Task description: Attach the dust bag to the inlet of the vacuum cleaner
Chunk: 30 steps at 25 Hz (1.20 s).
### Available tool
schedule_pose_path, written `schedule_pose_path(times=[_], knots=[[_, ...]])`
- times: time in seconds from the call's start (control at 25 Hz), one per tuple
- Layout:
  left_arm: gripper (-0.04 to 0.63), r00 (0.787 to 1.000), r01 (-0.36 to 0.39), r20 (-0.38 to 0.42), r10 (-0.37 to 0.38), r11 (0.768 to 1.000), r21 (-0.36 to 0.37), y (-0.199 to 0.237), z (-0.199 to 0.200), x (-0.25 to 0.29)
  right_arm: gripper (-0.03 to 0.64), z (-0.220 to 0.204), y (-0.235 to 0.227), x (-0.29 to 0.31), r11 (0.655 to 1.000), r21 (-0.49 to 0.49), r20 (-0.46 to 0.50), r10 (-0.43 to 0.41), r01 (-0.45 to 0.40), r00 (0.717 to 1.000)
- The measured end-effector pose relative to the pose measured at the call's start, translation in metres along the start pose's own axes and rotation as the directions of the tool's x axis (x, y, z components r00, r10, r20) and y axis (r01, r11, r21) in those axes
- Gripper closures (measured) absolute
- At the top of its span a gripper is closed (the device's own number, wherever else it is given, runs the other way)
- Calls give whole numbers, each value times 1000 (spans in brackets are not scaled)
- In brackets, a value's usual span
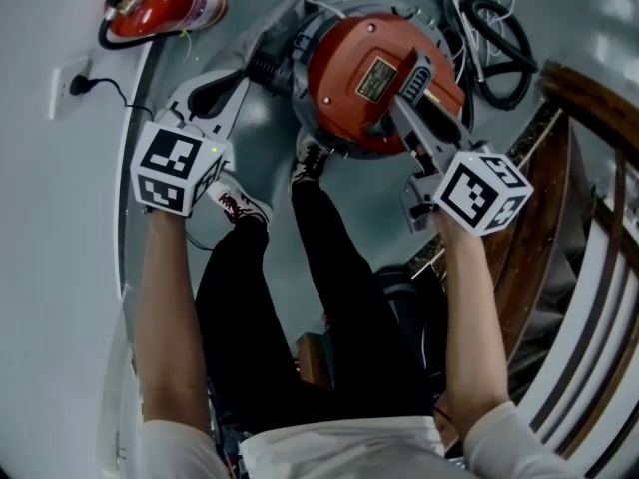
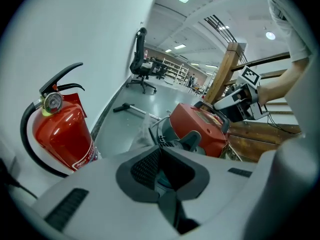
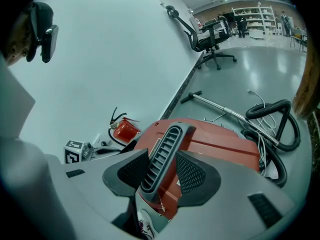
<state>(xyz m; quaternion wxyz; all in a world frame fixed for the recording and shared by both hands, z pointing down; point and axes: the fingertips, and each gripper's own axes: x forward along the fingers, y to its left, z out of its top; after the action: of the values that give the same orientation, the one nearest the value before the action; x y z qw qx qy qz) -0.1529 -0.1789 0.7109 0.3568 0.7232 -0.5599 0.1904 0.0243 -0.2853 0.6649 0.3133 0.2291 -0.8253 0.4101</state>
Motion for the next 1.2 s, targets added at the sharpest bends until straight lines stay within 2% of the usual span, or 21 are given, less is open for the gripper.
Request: schedule_pose_path(times=[0.2, 0.64, 1.2], knots=[[580, 1000, 9, -2, -9, 1000, 22, -1, 0, 0, 445, 0, 1, 1, 1000, -3, -2, -3, 3, 1000], [577, 1000, 26, 16, -26, 1000, 1, -4, 2, 1, 442, -1, 1, 1, 1000, -7, -7, -7, 7, 1000], [577, 995, 86, 62, -84, 995, -42, -6, 6, 1, 439, -4, 2, 5, 1000, 7, -11, 10, -10, 1000]])
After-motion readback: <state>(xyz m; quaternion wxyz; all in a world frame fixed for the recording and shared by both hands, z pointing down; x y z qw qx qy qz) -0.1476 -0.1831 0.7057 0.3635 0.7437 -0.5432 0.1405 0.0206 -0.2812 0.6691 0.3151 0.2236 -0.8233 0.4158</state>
